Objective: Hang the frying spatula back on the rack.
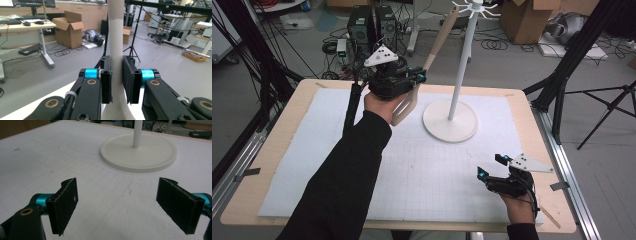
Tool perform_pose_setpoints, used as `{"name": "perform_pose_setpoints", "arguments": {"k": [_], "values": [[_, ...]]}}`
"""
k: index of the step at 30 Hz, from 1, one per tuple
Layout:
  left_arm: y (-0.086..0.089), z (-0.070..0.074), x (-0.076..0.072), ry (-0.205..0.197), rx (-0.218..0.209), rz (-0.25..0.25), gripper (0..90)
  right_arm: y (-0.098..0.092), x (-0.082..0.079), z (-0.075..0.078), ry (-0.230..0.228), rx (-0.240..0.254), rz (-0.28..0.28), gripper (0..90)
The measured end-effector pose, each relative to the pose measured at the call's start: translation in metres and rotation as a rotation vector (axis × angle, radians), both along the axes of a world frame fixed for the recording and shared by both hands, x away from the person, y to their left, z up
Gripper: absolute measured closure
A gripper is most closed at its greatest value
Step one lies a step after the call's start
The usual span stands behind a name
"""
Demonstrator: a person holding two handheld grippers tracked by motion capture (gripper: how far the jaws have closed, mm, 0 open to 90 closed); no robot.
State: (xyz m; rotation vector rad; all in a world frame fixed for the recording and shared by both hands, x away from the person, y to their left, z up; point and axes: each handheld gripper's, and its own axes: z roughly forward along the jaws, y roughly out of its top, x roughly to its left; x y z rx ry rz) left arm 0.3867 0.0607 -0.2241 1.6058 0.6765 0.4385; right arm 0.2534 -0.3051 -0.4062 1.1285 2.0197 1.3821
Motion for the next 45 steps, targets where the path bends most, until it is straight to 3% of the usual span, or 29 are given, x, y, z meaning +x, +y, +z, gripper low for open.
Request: {"name": "perform_pose_setpoints", "arguments": {"k": [11,23,26,29,30,36,45], "values": [[-0.016,-0.007,0.0,0.009,0.041,-0.028,77.6,-0.001,0.0,0.0,-0.006,-0.003,0.0,16.3],[-0.028,-0.015,0.001,0.032,0.046,-0.047,76.3,-0.001,-0.001,0.0,-0.007,-0.001,0.0,16.3],[-0.027,-0.019,-0.001,0.032,0.022,-0.053,65.6,-0.001,-0.002,0.0,-0.002,0.003,-0.002,16.3],[-0.026,-0.027,-0.004,0.025,0.046,-0.044,52.5,-0.001,-0.002,0.0,-0.003,0.002,-0.002,16.3],[-0.024,-0.03,-0.004,0.029,0.04,-0.043,44.4,0.0,-0.002,0.0,-0.006,-0.004,0.0,16.3],[-0.012,-0.045,-0.013,0.022,0.015,-0.084,34.7,0.0,-0.002,0.0,-0.002,-0.001,0.0,16.3],[0.029,-0.076,-0.038,0.024,-0.049,-0.148,21.5,0.002,-0.002,0.0,-0.003,-0.006,-0.003,16.3]]}}
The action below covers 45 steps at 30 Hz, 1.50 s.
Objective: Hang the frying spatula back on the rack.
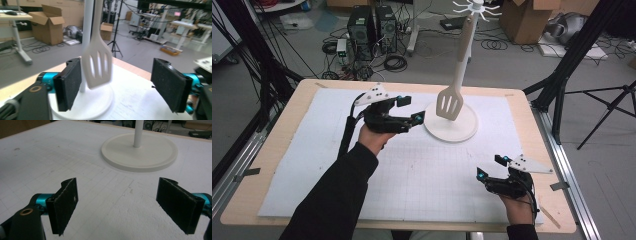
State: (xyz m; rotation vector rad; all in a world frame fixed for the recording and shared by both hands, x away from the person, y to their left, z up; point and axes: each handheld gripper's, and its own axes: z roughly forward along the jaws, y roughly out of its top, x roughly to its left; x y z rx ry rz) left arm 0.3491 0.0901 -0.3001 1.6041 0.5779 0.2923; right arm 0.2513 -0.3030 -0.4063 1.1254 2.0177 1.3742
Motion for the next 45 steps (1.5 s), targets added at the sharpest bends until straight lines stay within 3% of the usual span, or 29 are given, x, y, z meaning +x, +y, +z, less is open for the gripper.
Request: {"name": "perform_pose_setpoints", "arguments": {"k": [4,5,6,7,8,9,12,15,18,23,30,35,39,45], "values": [[0.024,-0.016,-0.014,-0.014,-0.015,0.02,16.5,0.001,0.0,-0.001,-0.002,-0.011,-0.002,16.3],[0.036,-0.025,-0.021,-0.016,-0.01,0.025,16.5,0.001,0.0,-0.001,-0.002,-0.018,-0.003,16.3],[0.036,-0.025,-0.021,-0.016,-0.01,0.025,16.5,0.001,0.0,-0.001,-0.002,-0.018,-0.003,16.3],[0.048,-0.036,-0.029,-0.038,-0.005,0.046,16.4,0.002,0.0,-0.001,0.004,-0.025,-0.009,16.3],[0.048,-0.036,-0.029,-0.038,-0.005,0.046,16.4,0.002,0.0,-0.001,0.004,-0.025,-0.009,16.3],[0.06,-0.048,-0.036,-0.085,-0.011,0.074,16.1,0.002,0.0,-0.002,0.0,-0.042,-0.008,16.3],[0.07,-0.059,-0.041,-0.112,-0.017,0.102,15.0,0.002,0.0,-0.002,-0.005,-0.044,-0.009,16.3],[0.083,-0.074,-0.048,-0.099,-0.019,0.112,15.0,0.002,-0.001,-0.002,-0.012,-0.04,-0.013,16.3],[0.093,-0.087,-0.056,-0.051,0.03,0.114,16.0,0.001,-0.001,-0.002,-0.018,-0.046,-0.013,16.3],[0.112,-0.109,-0.077,-0.039,0.077,0.129,16.4,0.0,-0.001,-0.003,-0.022,-0.053,-0.023,16.3],[0.123,-0.121,-0.08,-0.019,0.073,0.143,16.8,0.004,-0.001,-0.002,-0.021,-0.065,-0.026,16.3],[0.13,-0.12,-0.083,-0.019,0.03,0.153,16.3,0.009,-0.003,-0.003,-0.014,-0.088,-0.026,16.3],[0.132,-0.122,-0.081,-0.02,0.031,0.162,16.4,0.007,-0.001,-0.004,-0.009,-0.093,-0.024,16.3],[0.133,-0.128,-0.078,0.017,0.035,0.166,16.5,0.007,0.001,-0.006,-0.001,-0.098,-0.023,16.4]]}}
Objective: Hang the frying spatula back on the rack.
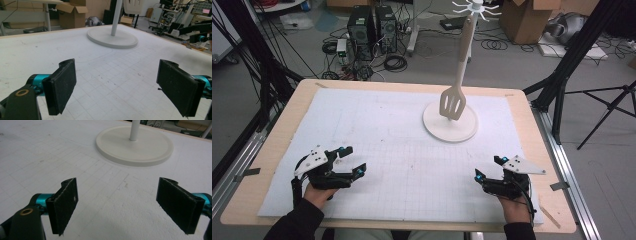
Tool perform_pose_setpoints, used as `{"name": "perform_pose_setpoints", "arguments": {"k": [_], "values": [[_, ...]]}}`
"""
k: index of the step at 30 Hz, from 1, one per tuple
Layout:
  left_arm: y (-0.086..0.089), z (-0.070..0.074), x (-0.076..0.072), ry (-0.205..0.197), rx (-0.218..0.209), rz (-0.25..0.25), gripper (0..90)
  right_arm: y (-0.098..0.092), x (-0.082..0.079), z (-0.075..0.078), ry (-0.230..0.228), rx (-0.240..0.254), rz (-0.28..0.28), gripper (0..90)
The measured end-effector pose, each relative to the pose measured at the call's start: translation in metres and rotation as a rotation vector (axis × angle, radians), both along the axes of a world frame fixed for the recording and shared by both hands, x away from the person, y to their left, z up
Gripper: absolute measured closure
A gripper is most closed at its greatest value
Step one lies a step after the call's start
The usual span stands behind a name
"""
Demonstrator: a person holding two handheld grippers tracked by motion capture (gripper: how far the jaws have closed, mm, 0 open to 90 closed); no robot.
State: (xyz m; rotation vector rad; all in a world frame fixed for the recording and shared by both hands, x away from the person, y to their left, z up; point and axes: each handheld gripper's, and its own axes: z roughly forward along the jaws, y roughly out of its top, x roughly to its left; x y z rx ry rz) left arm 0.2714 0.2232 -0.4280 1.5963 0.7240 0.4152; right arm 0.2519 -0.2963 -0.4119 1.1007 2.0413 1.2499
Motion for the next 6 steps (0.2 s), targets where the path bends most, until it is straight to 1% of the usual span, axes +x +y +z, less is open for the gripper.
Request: {"name": "perform_pose_setpoints", "arguments": {"k": [2,4,6], "values": [[0.0004,0.0001,0.0,-0.001,0.0,0.003,16.5,0.0,0.0,0.0,-0.001,-0.001,0.001,16.3],[0.0009,-0.0002,-0.0002,0.011,-0.008,0.007,16.5,-0.0002,0.0003,0.0001,-0.001,0.003,0.001,16.3],[0.0008,-0.0007,0.0,0.014,-0.009,0.01,16.5,-0.0003,0.0005,0.0,0.0,0.003,0.0,16.3]]}}
